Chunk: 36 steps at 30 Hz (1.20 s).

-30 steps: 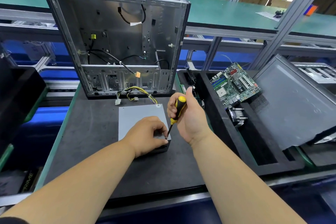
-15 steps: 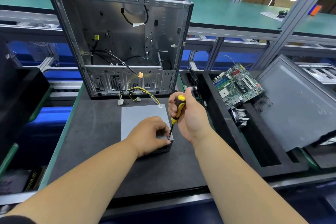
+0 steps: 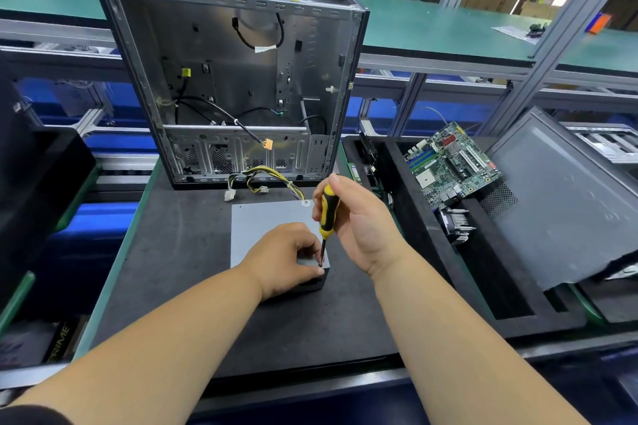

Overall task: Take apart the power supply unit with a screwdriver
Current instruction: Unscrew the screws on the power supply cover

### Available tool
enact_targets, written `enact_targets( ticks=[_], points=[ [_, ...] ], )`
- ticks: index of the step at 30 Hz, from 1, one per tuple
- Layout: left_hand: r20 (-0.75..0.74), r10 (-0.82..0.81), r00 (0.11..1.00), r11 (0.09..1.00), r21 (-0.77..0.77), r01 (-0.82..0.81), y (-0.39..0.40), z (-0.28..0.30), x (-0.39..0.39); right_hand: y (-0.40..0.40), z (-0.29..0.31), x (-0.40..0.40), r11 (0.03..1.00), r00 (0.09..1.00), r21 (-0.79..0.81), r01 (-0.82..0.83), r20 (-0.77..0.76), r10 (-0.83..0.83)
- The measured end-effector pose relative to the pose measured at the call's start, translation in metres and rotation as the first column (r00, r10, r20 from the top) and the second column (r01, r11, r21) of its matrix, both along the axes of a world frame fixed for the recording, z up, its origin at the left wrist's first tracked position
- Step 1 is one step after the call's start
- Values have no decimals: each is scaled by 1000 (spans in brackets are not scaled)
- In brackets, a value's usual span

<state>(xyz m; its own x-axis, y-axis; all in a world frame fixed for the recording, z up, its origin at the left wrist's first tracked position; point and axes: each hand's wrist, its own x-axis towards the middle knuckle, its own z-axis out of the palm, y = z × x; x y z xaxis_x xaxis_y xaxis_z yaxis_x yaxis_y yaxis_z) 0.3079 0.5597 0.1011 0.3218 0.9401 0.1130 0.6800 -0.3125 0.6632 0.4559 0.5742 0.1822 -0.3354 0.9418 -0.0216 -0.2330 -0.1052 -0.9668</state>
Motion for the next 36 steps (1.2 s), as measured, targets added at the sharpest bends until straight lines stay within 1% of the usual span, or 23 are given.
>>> enact_targets(
  ticks=[3, 10, 17, 21, 24, 26, 31, 34, 36],
  points=[
    [13, 6, 1000, 1000, -3, -6, 0, 0, 0, 0, 1, -3, 1000, 1000, -9, -20, -8, 20],
    [15, -3, 1000, 1000, -9, 3, 0, -1, 0, -1, -2, -8, 999, 993, -31, -19, -115, 16],
    [6, 2, 1000, 1000, 5, -2, 1, -3, 0, 0, -3, -1, 1000, 999, 17, 2, -37, -1],
    [-1, 12, 1000, 1000, 9, -12, 0, -4, 0, 2, 4, 1, 999, 999, -14, 35, 25, -34],
    [3, 11, 1000, 1000, -4, -11, 0, -3, 1, 3, 4, 0, 995, 996, -40, 88, -3, -88],
    [5, 12, 1000, 1000, -10, -11, 0, -2, 1, 2, 3, -3, 994, 995, -54, 96, -25, -98],
    [16, 9, 1000, 1000, -13, -9, 0, -3, 0, -3, -4, -11, 997, 995, -34, 70, -73, -72],
    [18, 8, 1000, 1000, -6, -8, 0, -3, 0, -5, -4, -12, 1000, 996, -26, 14, -89, -16],
    [15, 7, 1000, 1000, 3, -7, 0, -3, 0, -5, -4, -11, 1000, 998, -11, -3, -60, 2]
  ],
)
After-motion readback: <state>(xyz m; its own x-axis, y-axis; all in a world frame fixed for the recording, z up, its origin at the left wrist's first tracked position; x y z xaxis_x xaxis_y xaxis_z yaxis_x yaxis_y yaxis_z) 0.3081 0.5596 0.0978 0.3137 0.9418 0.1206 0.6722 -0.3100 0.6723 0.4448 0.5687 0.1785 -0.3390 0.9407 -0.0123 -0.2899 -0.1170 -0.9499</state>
